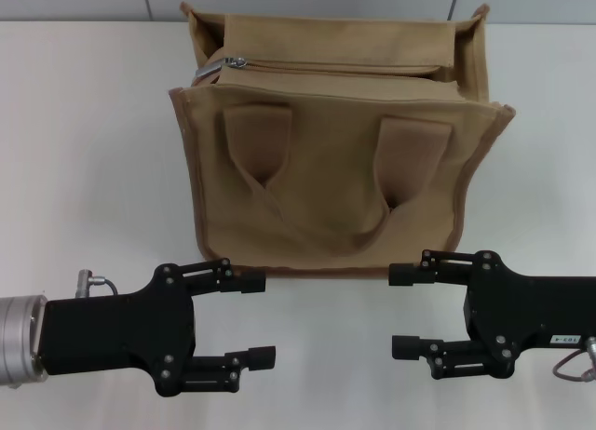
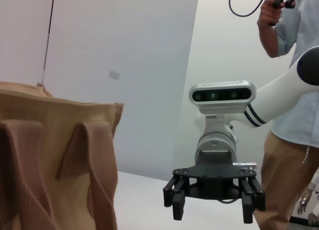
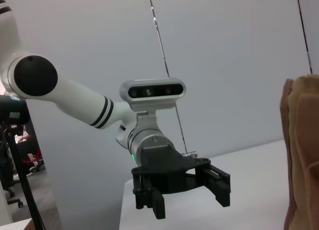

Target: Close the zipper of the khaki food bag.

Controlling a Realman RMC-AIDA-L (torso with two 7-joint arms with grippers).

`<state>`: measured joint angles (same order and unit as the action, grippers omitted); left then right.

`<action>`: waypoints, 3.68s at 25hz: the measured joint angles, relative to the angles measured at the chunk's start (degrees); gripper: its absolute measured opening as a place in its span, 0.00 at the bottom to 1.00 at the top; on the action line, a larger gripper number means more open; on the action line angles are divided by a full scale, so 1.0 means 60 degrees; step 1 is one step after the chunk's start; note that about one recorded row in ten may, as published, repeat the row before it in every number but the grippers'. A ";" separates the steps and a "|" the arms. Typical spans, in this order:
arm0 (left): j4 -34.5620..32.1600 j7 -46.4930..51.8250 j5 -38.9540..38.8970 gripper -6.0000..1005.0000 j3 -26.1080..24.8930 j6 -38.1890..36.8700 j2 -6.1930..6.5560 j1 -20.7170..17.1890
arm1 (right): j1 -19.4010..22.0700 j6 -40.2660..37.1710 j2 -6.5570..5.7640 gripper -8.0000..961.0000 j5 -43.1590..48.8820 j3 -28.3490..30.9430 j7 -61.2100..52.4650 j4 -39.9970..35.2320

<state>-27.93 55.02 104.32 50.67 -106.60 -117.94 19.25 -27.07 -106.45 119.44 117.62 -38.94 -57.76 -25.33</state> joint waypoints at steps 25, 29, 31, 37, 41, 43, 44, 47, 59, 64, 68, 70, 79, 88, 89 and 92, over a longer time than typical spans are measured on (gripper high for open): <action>-0.0124 -0.0538 -0.0085 0.76 -0.4468 0.2407 -0.0046 -0.0717 | 0.0061 -0.0102 -0.0006 0.80 -0.0724 -0.0008 0.0328 0.0278; 0.0297 -0.0616 -0.0043 0.76 -0.4594 0.3245 -0.0118 -0.0322 | 0.0075 -0.0102 -0.0012 0.80 -0.0842 0.0002 0.0402 0.0404; 0.0580 -0.0682 -0.0030 0.76 -0.4373 0.3614 -0.0125 0.0016 | 0.0081 -0.0102 -0.0016 0.80 -0.0867 0.0002 0.0404 0.0434; 0.1435 -0.1497 -0.0365 0.75 -0.4556 0.4018 -0.0144 0.0768 | 0.0170 -0.0102 -0.0009 0.80 -0.0927 0.0011 0.0407 0.0543; 0.1775 -0.1749 -0.1734 0.75 -0.4688 0.4066 -0.0149 0.0967 | 0.0274 -0.0101 -0.0006 0.80 -0.1065 0.0025 0.0410 0.0689; 0.1791 -0.1717 -0.2318 0.75 -0.4694 0.4011 -0.0149 0.0946 | 0.0387 -0.0101 -0.0002 0.80 -0.1240 0.0030 0.0422 0.0761; 0.1791 -0.1717 -0.2318 0.75 -0.4694 0.4011 -0.0149 0.0946 | 0.0387 -0.0101 -0.0002 0.80 -0.1240 0.0030 0.0422 0.0761; 0.1878 -0.1721 -0.2794 0.75 -0.4681 0.3812 -0.0148 0.0909 | 0.0507 -0.0101 -0.0001 0.80 -0.1385 0.0030 0.0496 0.0793; 0.0083 -0.0767 -0.2223 0.75 -0.2988 0.3387 -0.0070 -0.0019 | 0.0590 -0.0107 -0.0013 0.80 -0.1499 0.0016 0.0517 0.0882; 0.0088 -0.1085 -0.2147 0.75 -0.1890 0.3577 -0.0130 0.0131 | 0.0554 -0.0147 -0.0015 0.80 -0.1499 -0.0010 0.0685 0.0907; 0.0143 -0.1150 -0.2258 0.75 -0.1372 0.3885 -0.0170 0.0313 | 0.0583 -0.0204 -0.0010 0.80 -0.1499 -0.0009 0.0747 0.0926; 0.0254 -0.1153 -0.2450 0.75 -0.1415 0.3944 -0.0195 0.0411 | 0.0590 -0.0211 -0.0006 0.80 -0.1499 0.0000 0.0750 0.0949; 0.0511 -0.1160 -0.3584 0.74 -0.1428 0.3987 -0.0184 0.0558 | 0.0702 -0.0535 0.0000 0.80 -0.1499 0.0022 0.0765 0.1017; 0.1211 -0.1985 -0.4598 0.74 -0.1421 0.4124 -0.0198 0.0595 | 0.0780 -0.0599 0.0000 0.80 -0.1498 0.0032 0.0765 0.1013; 0.1211 -0.1985 -0.4598 0.74 -0.1421 0.4124 -0.0198 0.0595 | 0.0780 -0.0599 0.0000 0.80 -0.1498 0.0032 0.0765 0.1013; 0.1317 -0.2012 -0.4724 0.74 -0.1396 0.3887 -0.0199 0.0569 | 0.0773 -0.0602 0.0002 0.80 -0.1498 0.0030 0.0765 0.1013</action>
<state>-20.02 42.95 75.98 42.29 -83.28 -119.13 22.66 -22.43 -110.06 119.46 108.63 -38.76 -53.17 -19.25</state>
